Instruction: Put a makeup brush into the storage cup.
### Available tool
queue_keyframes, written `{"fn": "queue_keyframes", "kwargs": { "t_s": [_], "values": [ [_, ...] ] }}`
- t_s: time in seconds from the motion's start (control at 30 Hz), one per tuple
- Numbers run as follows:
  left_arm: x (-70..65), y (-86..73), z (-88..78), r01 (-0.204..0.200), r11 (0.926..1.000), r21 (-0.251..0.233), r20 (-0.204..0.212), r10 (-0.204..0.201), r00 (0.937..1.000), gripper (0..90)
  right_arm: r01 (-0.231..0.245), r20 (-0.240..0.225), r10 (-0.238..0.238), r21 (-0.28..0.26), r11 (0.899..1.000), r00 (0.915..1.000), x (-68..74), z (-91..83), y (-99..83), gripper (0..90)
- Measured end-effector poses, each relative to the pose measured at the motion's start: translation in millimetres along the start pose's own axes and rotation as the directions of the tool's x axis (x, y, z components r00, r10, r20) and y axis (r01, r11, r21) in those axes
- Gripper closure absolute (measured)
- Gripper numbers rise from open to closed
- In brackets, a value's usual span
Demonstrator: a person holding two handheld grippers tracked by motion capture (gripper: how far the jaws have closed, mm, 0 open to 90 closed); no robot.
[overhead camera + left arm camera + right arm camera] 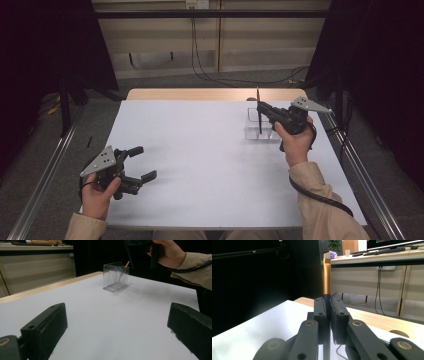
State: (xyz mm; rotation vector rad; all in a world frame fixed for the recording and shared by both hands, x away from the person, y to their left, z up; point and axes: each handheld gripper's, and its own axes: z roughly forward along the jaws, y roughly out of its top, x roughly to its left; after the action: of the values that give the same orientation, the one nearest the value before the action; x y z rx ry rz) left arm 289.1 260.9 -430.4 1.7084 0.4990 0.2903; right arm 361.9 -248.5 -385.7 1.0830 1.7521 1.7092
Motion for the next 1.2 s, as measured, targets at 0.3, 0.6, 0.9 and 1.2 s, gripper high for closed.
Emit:
{"fn": "queue_keyframes", "kwargs": {
  "t_s": [0.3, 0.6, 0.9, 1.2],
  "values": [
    [0.2, -0.5, -0.4, 0.008, 1.0000, 0.000, 0.002, -0.008, 1.0000, 2.7, 0.000, 0.011, 0.000, -0.020, 1.000, 0.9999, -5.0, -0.8, 6.9, 84.1],
    [0.6, -0.7, 0.0, 0.005, 1.0000, -0.001, 0.003, -0.005, 1.0000, 2.7, -0.002, 0.023, 0.003, -0.037, 0.999, 0.9997, -11.6, -0.3, 11.9, 84.1],
    [0.7, -1.0, -0.5, 0.006, 1.0000, -0.001, 0.002, -0.006, 1.0000, 2.7, 0.005, 0.029, -0.004, -0.050, 0.999, 0.9996, -14.8, 0.6, 18.2, 84.1],
    [0.4, -1.4, -0.4, 0.010, 0.9999, 0.000, 0.002, -0.010, 0.9999, 2.7, 0.009, 0.040, -0.006, -0.062, 0.998, 0.9992, -19.2, 1.9, 22.0, 84.1]
  ]
}}
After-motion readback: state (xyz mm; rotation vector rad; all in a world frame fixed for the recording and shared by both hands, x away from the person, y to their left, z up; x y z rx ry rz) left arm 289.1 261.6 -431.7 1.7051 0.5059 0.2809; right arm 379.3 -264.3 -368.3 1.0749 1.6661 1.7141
